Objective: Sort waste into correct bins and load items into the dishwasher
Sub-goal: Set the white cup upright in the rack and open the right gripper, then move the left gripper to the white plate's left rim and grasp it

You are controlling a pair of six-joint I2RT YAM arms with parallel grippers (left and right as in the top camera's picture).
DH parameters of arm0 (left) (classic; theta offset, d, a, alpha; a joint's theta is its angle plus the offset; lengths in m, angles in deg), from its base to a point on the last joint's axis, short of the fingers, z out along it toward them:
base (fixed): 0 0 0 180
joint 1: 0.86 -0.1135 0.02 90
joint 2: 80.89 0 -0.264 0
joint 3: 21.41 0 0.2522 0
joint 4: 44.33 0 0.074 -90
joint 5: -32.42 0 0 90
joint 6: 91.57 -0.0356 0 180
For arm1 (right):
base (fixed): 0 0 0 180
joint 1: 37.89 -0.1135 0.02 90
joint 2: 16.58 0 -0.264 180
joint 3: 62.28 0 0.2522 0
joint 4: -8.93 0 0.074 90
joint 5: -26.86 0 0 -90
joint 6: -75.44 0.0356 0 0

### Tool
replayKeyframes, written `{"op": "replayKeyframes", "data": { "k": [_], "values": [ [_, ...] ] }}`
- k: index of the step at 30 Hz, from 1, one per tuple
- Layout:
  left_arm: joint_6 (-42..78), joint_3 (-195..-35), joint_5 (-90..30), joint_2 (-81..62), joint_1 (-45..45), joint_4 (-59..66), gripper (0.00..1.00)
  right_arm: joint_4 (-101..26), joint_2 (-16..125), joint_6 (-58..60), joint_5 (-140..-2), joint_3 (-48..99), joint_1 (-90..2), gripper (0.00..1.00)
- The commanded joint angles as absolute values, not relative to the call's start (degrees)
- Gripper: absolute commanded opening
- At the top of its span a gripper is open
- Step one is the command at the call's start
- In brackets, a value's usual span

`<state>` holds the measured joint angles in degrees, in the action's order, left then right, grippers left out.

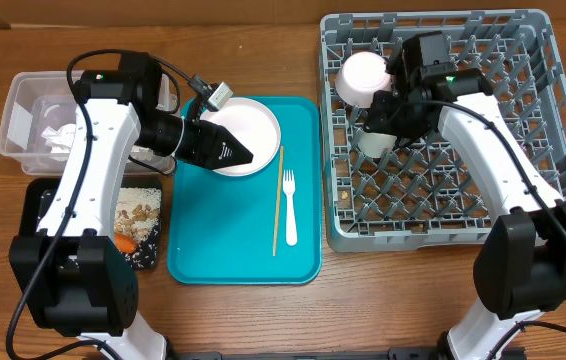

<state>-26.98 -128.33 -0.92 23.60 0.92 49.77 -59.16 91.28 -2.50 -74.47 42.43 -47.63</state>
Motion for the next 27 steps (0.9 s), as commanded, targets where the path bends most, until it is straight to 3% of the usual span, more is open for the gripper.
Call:
{"op": "replayKeyframes", "data": {
  "k": [1,13,21,23,26,27],
  "values": [
    [-26.6,-129.3,-1.2,23.2,1.0,49.7,0.36,-58.2,91.2,-2.8,-75.1,41.5,-47.6,0.43],
    [-20.6,-129.3,-6.4,23.2,1.0,47.8,0.33,-68.2,88.5,-7.6,-75.9,52.9,-46.5,0.58],
    [1.7,-129.3,-32.2,23.2,1.1,44.0,0.30,-76.5,85.6,-7.1,-75.8,54.3,-46.4,0.63],
    [2.1,-129.3,-32.8,23.2,1.1,43.8,0.39,-77.7,85.6,-7.1,-76.4,54.3,-46.4,0.65],
    [2.1,-129.3,-32.5,23.2,1.1,43.2,0.66,-79.4,85.6,-7.1,-77.0,54.3,-46.6,0.69],
    [2.0,-129.3,-32.5,23.2,1.1,43.0,0.67,-79.8,85.6,-7.1,-77.9,54.3,-46.6,0.71]
  ]
}}
